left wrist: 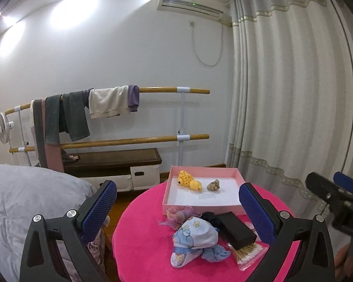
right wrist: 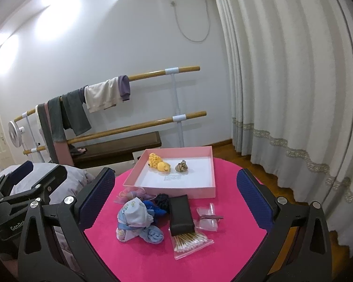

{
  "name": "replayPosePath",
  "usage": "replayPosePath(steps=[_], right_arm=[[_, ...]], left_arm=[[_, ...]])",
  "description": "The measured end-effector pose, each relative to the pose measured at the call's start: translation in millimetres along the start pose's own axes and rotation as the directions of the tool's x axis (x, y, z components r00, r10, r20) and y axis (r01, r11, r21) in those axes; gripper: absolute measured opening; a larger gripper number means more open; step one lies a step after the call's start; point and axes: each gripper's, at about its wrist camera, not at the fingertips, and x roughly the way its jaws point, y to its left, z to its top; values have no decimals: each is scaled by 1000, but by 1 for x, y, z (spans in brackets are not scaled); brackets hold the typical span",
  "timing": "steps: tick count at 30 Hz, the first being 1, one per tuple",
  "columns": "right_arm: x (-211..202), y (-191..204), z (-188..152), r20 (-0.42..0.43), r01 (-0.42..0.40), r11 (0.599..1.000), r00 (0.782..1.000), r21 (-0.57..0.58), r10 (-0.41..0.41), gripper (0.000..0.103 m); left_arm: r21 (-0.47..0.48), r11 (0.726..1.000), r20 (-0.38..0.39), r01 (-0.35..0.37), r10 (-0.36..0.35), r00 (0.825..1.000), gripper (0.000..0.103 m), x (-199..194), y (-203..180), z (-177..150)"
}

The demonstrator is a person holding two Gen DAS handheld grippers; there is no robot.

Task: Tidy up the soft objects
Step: 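Withdraw both tools from the pink box back over the table, then grasp the blue cartoon cloth bundle with the left tool while the right tool grasps the black case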

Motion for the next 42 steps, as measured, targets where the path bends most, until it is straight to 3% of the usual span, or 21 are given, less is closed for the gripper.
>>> replayPosePath(steps=[17,27,33,42], right_arm=[[7,-9,-6,-33,3,1000,999,18,-2,103],[44,-18,-29,-139,16,1000,990,17,-13,103],[78,-25,-55,-244,17,1000,970,23,-11,103],[124,-24,-77,-346,15,1000,938,20,-8,103]], left_arm=[[-20,1000,-48,-11,10,999,103,-18,13,5],[24,1000,-142,1,3,990,103,7,14,-12],[46,999,-251,-1,12,968,103,41,19,-33],[59,997,-394,54,-27,919,103,97,23,-57]])
